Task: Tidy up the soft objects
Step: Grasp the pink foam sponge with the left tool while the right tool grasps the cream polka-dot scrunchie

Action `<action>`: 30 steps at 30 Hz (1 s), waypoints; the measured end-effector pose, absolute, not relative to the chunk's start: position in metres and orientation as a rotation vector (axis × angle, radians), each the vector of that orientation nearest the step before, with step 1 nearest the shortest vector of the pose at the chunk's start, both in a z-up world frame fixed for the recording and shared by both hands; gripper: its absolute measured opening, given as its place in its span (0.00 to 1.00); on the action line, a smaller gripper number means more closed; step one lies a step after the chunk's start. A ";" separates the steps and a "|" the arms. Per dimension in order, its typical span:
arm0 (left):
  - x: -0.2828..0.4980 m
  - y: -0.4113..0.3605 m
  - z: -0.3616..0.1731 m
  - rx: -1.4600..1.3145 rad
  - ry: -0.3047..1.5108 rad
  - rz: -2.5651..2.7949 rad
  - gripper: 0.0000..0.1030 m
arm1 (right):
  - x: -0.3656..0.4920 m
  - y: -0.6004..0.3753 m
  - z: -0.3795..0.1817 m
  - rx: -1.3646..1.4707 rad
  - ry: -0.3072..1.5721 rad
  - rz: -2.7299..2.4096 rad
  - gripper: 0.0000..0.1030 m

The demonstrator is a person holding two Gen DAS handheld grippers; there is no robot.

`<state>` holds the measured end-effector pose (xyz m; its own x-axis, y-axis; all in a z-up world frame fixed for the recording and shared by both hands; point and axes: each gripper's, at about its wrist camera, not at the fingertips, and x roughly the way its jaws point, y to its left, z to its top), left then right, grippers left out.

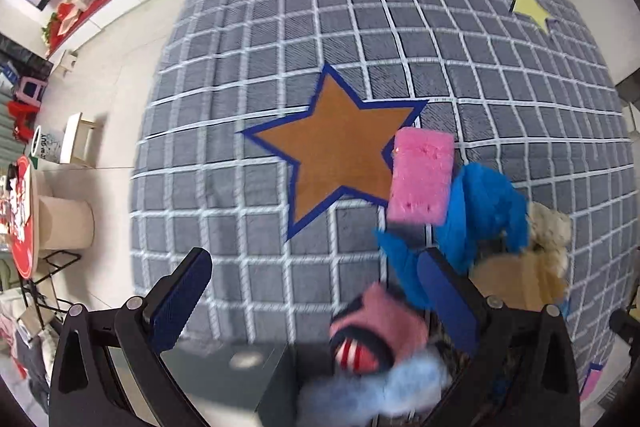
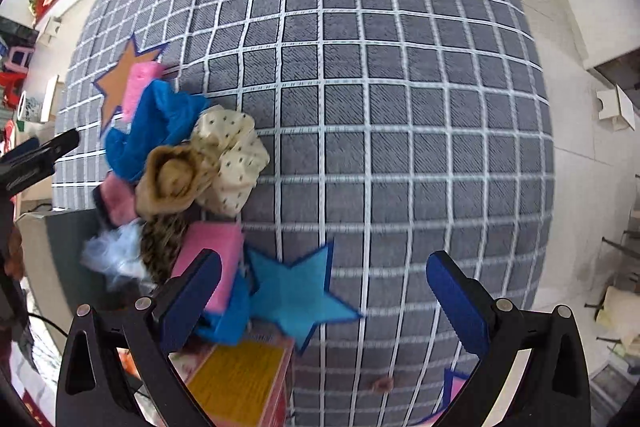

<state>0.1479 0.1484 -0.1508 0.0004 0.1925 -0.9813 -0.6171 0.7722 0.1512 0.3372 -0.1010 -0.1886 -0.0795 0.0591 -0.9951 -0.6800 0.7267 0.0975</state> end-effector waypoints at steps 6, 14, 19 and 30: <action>0.178 0.151 -0.185 -0.384 1.453 0.621 1.00 | 0.342 -0.066 -0.219 -0.585 1.522 0.708 1.00; 0.202 0.154 -0.212 -0.402 1.414 0.659 1.00 | 0.344 -0.020 -0.264 -0.639 1.538 0.728 1.00; 0.185 0.185 -0.221 -0.307 1.456 0.778 1.00 | 0.376 -0.052 -0.267 -0.594 1.531 0.562 1.00; 0.204 0.192 -0.224 -0.371 1.437 0.544 1.00 | 0.415 -0.100 -0.220 -0.417 1.525 0.566 1.00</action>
